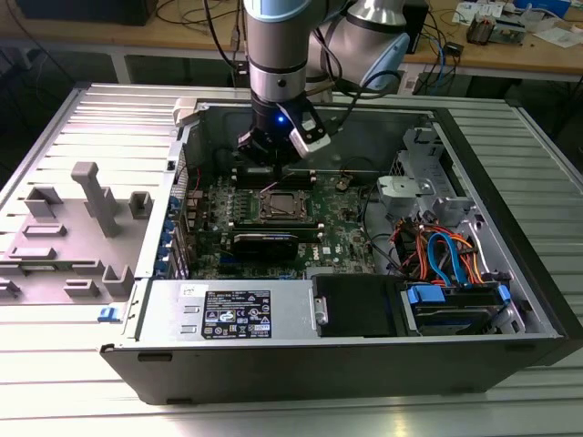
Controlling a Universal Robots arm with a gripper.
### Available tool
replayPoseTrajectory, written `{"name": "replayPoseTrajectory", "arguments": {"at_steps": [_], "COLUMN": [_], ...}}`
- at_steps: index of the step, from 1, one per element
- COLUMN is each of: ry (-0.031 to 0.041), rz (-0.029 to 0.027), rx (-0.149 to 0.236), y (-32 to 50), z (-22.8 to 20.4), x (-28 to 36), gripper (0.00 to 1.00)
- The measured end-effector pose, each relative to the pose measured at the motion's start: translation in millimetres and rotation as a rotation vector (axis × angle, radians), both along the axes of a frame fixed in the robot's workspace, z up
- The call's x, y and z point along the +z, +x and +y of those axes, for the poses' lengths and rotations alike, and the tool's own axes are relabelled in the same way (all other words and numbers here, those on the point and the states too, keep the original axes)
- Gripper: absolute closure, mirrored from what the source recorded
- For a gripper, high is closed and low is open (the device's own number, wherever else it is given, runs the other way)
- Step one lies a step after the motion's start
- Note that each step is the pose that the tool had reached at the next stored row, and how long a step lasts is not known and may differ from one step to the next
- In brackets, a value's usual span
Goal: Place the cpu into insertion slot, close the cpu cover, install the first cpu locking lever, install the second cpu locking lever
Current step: 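Install the first cpu locking lever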
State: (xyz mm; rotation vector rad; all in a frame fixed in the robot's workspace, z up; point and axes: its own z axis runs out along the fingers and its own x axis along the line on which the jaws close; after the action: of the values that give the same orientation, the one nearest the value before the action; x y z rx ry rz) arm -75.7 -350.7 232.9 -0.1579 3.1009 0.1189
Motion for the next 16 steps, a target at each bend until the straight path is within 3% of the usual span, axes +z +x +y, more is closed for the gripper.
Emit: {"name": "replayPoseTrajectory", "arguments": {"at_steps": [6,9,16], "ry": [0.0,0.0,0.0001], "rz": [-0.0001,0.0,0.0], "rx": [0.0,0.0,0.0], "y": [1.8,8.0,14.6], "z": [2.3,4.2,4.2], "x": [-0.9,-2.7,-7.7], "gripper": [0.89,0.89,0.89]}}
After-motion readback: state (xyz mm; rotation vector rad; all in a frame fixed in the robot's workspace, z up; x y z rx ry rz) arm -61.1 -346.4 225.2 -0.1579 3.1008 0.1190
